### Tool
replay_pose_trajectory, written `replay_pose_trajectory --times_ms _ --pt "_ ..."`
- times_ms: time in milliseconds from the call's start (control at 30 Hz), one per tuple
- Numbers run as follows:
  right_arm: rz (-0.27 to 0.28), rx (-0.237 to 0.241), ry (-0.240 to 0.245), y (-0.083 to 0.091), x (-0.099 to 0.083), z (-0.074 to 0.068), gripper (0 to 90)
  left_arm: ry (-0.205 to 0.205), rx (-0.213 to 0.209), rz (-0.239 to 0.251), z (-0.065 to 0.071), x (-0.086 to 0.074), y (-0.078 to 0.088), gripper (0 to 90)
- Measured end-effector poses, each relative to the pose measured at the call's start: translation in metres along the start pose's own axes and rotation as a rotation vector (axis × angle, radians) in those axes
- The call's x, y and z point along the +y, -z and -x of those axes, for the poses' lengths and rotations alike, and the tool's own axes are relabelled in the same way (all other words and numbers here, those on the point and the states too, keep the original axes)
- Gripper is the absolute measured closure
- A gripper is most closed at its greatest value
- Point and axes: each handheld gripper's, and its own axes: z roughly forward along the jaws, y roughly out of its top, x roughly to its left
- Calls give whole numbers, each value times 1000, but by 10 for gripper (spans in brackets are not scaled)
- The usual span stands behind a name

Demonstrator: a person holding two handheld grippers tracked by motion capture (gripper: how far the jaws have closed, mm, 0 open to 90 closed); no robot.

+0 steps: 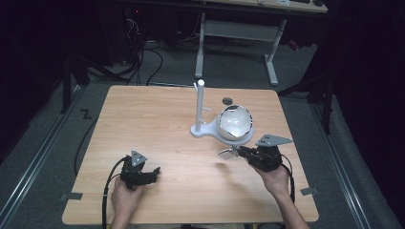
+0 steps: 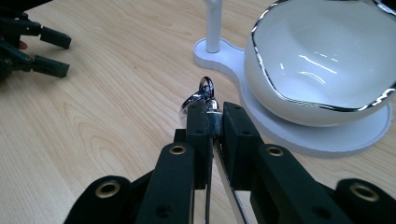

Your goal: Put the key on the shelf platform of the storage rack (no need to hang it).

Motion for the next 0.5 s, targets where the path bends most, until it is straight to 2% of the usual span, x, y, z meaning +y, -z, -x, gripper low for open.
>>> replay_pose_trajectory --times_ms 500 --pt "54 -44 -37 24 4 17 820 1 0 0 0 0 0 216"
